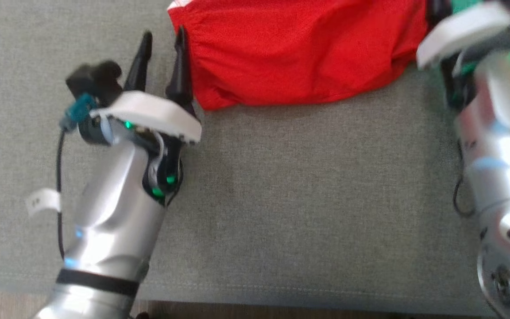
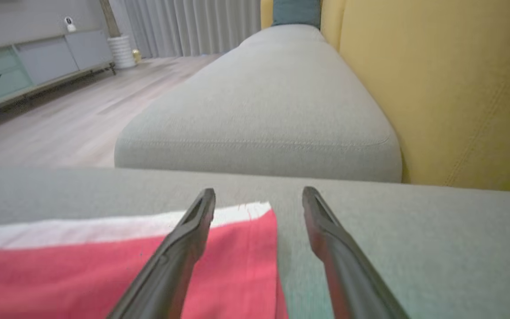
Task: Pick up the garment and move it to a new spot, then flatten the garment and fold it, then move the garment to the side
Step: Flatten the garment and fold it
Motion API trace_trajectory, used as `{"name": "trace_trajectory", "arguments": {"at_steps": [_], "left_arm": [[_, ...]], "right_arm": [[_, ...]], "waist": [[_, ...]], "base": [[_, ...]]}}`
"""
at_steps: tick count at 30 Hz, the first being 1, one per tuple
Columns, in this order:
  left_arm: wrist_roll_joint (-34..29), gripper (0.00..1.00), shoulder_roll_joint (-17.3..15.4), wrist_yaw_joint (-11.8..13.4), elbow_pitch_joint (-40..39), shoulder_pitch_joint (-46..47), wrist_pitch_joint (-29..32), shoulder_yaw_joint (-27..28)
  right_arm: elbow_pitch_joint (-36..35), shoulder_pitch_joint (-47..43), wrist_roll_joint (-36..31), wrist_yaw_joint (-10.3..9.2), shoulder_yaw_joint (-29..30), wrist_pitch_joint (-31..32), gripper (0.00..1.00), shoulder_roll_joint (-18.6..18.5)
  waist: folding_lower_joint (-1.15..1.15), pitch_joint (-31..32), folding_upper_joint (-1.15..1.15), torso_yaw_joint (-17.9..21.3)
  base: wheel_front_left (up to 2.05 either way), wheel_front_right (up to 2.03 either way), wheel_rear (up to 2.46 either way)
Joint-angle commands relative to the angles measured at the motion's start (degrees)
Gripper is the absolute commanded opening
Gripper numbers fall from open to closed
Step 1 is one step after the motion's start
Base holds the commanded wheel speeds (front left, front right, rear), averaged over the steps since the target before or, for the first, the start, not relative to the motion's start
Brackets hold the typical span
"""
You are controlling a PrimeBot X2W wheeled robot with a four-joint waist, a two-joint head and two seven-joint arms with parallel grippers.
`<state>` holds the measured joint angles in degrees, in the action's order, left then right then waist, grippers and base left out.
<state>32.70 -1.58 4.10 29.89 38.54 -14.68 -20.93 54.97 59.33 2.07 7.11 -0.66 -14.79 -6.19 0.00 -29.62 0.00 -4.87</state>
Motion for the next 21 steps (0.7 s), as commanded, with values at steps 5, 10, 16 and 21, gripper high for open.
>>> {"name": "trace_trajectory", "arguments": {"at_steps": [5, 10, 16, 21], "left_arm": [[-1.87, 1.0, -1.3, 0.61, -2.85, -2.4, -0.32, 1.62], [-2.04, 1.0, -1.3, 1.09, -3.71, -4.14, -0.32, 1.32], [-3.08, 1.0, -1.3, 1.24, -3.18, -4.88, -0.32, 0.82], [-4.2, 1.0, -1.3, 1.65, -3.04, -6.74, -0.32, 1.66]], "right_arm": [[3.9, -2.63, 1.48, 0.37, -2.4, 1.14, 1.0, -0.49], [9.3, -3.22, 3.06, 0.37, -4.55, 6.47, 0.81, 0.21], [11.3, -3.7, 7.66, 0.37, -6.99, 7.87, 0.0, 1.23], [10.8, -4.73, 11.51, 0.37, -6.97, 4.61, 0.0, 0.36]], "waist": [[0.0, 1.86, 0.0, -0.01], [0.0, 2.75, 0.0, -0.31], [0.0, 4.09, 0.0, -0.28], [0.0, 6.38, 0.0, 0.55]], "base": [[0.0, 0.0, 0.0], [0.0, 0.0, 0.0], [0.0, 0.0, 0.0], [0.0, 0.0, 0.0]]}}
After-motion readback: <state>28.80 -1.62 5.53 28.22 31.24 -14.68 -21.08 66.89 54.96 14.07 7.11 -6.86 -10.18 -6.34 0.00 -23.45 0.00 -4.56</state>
